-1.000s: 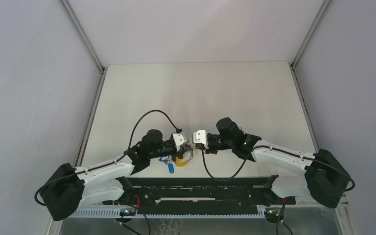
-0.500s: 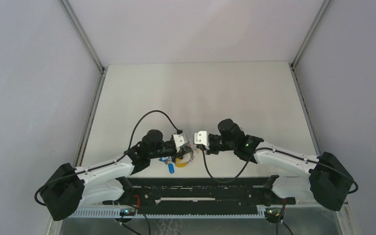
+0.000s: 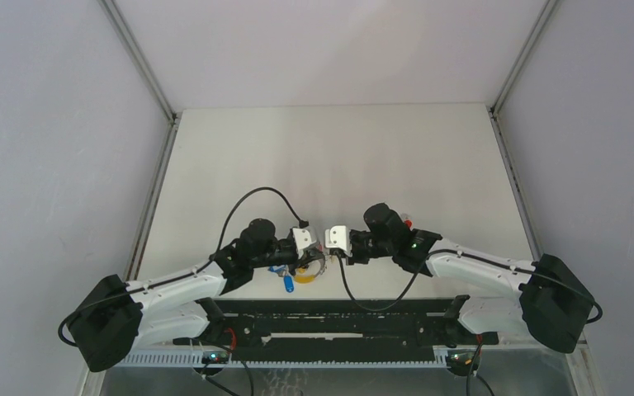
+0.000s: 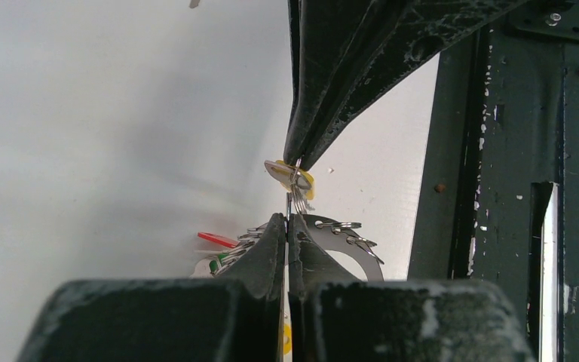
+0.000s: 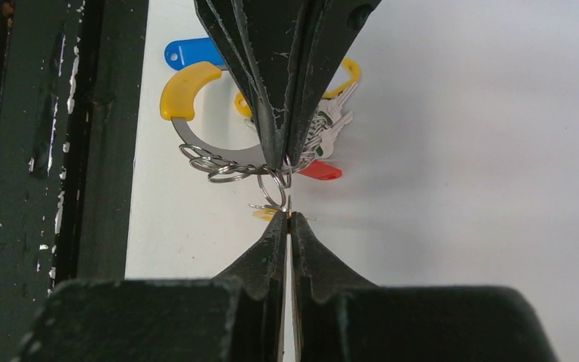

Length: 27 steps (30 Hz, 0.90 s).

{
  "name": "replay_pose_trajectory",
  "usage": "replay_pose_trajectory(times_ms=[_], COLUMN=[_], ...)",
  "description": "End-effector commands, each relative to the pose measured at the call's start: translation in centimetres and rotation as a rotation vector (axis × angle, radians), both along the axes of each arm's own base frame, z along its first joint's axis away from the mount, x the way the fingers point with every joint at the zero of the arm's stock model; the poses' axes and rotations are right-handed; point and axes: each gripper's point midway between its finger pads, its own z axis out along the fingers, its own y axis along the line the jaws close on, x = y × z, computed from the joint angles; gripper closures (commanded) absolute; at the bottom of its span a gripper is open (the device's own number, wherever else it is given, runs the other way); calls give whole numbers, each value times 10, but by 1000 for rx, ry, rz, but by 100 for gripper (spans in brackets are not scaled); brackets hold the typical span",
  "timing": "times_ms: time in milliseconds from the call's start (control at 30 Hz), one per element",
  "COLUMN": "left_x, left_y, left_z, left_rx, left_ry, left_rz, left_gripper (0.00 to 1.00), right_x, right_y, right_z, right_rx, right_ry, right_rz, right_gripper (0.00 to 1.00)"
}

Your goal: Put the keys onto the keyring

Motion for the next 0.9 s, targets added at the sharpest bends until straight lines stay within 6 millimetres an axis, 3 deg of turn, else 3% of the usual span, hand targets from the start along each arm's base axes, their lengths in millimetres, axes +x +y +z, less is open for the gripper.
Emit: replay_pose_trajectory(times_ms=[0,533,867], left_x=[-1,-7,-8], left_y=[-10,-13,-12], left_z=[19,23,25], left_rx=[-42,-57,-60], left_ry=[-44,-39,-46], left_rz=[-44,-79,-85], left_gripper=[100,100,100], right_x=[5,-7,-16], right_y=[8,11,3], right_z=[12,19,24], right_rx=[22,61,95], right_ry=[-37,-5,34], right_rz=[8,63,72], right_gripper=[100,100,100])
